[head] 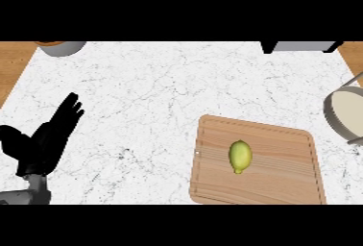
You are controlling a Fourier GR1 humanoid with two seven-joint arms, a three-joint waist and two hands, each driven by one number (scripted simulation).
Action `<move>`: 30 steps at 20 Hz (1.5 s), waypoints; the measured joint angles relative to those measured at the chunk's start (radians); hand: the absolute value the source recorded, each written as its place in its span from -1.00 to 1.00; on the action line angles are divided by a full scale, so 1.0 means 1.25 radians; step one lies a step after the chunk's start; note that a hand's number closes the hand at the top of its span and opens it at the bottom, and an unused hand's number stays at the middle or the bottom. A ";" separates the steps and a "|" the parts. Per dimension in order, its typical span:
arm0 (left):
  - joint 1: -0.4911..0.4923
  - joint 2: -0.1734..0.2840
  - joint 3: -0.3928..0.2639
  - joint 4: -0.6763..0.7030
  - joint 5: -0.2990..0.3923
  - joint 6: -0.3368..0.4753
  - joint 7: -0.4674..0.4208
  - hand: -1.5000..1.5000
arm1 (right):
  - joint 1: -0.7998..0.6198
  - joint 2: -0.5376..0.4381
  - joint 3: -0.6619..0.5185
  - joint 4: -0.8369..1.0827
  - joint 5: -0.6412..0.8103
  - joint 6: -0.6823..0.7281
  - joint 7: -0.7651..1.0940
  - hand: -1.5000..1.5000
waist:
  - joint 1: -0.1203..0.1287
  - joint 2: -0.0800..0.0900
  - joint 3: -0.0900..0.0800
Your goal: Pick the sweet potato from the cutting board and place it in the tiered basket
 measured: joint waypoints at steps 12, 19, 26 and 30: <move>-0.021 -0.010 -0.014 -0.007 -0.020 -0.015 0.016 0.00 | -0.197 -0.074 0.122 0.148 0.016 0.027 0.015 1.00 | 0.031 0.003 -0.004; -0.005 -0.029 -0.009 -0.002 -0.036 -0.016 0.000 0.00 | -0.308 -0.040 0.201 0.125 0.043 0.050 0.106 1.00 | 0.025 0.001 -0.006; -0.010 -0.025 0.018 0.021 -0.032 -0.047 -0.008 0.00 | -0.380 0.014 0.253 0.172 0.106 0.040 0.115 1.00 | 0.022 0.001 -0.005; -0.001 -0.031 0.020 -0.009 -0.038 -0.046 0.016 0.00 | -0.389 0.039 0.262 0.172 0.141 0.003 0.104 1.00 | 0.017 -0.003 -0.010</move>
